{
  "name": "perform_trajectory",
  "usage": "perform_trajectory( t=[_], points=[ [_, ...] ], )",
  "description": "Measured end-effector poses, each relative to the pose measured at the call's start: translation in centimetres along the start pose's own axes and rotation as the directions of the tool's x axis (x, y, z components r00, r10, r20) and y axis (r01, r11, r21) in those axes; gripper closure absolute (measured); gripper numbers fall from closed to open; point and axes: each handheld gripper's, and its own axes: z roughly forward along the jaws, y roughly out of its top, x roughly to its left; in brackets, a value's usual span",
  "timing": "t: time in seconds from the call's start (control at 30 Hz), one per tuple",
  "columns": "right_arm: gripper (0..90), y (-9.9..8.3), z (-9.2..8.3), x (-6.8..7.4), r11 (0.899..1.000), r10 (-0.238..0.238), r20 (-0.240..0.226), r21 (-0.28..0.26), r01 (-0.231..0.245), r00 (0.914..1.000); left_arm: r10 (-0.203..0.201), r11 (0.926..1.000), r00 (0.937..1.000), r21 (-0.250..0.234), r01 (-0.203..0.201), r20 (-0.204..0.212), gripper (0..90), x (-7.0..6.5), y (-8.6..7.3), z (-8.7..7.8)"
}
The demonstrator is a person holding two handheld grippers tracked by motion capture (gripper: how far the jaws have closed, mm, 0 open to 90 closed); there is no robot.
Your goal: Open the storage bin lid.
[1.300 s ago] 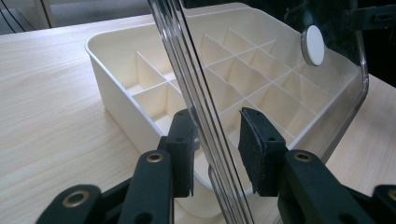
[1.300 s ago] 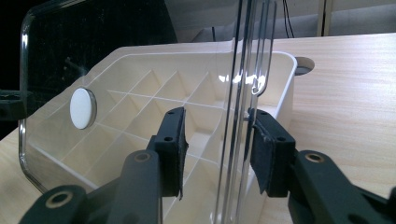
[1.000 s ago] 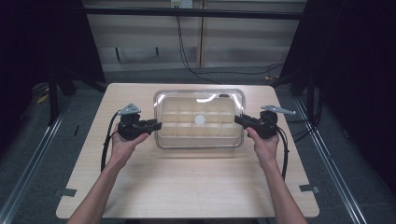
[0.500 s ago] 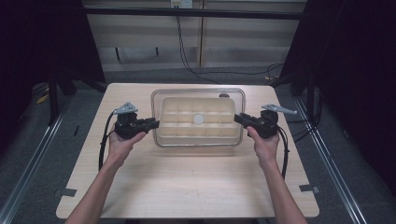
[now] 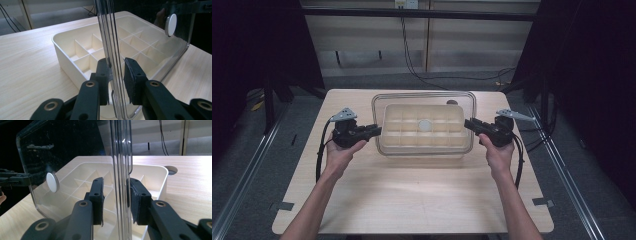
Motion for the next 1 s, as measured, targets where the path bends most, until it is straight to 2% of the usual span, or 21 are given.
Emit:
perform_trajectory(
  t=[0.33,0.63,0.83,1.0],
  points=[
    [67.3,0.3,-0.5,0.2,1.0,-0.009,-0.013,-0.008,0.009,0.9999,0.013,0.9998,0.9999,-0.014,-0.013,0.007,75.2,-0.3,0.4,-0.7],
    [67.9,1.0,-1.4,1.0,0.999,-0.031,-0.031,-0.027,0.03,0.999,0.029,0.9991,0.9996,-0.03,-0.03,-0.005,75.1,-1.0,1.1,-1.7],
    [68.1,1.1,-1.8,1.2,1.0,-0.016,-0.046,-0.024,0.015,0.9988,0.018,0.9989,0.9998,-0.044,-0.018,-0.002,75.0,-1.4,1.4,-2.2],
    [68.3,1.1,-2.7,1.5,0.999,-0.02,-0.046,-0.027,0.019,0.9987,0.042,0.9982,0.999,-0.041,-0.043,-0.013,74.8,-2.2,1.5,-2.5]
  ],
)
